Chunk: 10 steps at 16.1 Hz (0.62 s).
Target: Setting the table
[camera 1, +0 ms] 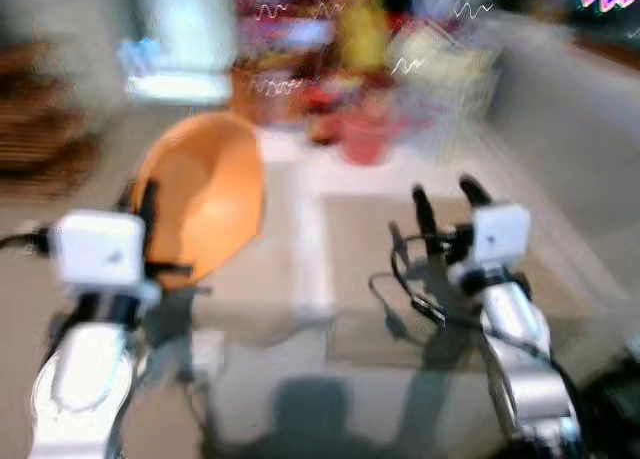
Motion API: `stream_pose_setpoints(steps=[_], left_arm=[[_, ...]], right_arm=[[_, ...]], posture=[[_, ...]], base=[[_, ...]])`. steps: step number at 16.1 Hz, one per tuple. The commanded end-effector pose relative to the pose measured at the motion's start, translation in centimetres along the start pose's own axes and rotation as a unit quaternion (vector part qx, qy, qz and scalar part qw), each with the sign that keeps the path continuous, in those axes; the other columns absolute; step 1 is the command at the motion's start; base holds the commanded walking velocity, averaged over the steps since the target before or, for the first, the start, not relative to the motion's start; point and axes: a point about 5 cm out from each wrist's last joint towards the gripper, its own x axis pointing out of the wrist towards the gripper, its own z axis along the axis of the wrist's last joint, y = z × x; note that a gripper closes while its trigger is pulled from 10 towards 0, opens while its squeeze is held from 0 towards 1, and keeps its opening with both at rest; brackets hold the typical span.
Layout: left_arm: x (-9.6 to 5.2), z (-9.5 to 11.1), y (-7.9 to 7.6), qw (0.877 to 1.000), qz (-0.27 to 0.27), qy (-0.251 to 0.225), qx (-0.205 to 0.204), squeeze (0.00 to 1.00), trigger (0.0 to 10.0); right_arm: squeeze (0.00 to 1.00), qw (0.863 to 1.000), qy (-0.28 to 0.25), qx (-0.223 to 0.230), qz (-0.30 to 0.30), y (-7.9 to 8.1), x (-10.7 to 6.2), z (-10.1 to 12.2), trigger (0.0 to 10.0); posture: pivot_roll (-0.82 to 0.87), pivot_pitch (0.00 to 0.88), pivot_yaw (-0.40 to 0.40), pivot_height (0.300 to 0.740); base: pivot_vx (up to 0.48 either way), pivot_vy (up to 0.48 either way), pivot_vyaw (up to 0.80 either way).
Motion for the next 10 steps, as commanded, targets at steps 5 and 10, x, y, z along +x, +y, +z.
stream_pose_setpoints(steps=[5, 10], left_arm=[[0.3, -2.2, -0.6, 0.997, -0.025, 0.069, -0.031, 0.0, 0.0], [1.3, -1.8, -0.9, 0.996, -0.024, 0.059, -0.066, 0.0, 0.0]], right_arm=[[0.0, 1.0, 0.017, 0.009, 0.008, 0.7, -0.2, -0.8, 10.0], [0.0, 0.999, 0.048, 0.019, 0.001, 0.6, -0.1, -2.4, 10.0]], posture=[[0.07, 0.0, -0.043, 0.74], [0.07, 0.0, -0.047, 0.74]], base=[[0.0, 0.0, 0.0], [-0.274, -0.112, 0.0]])
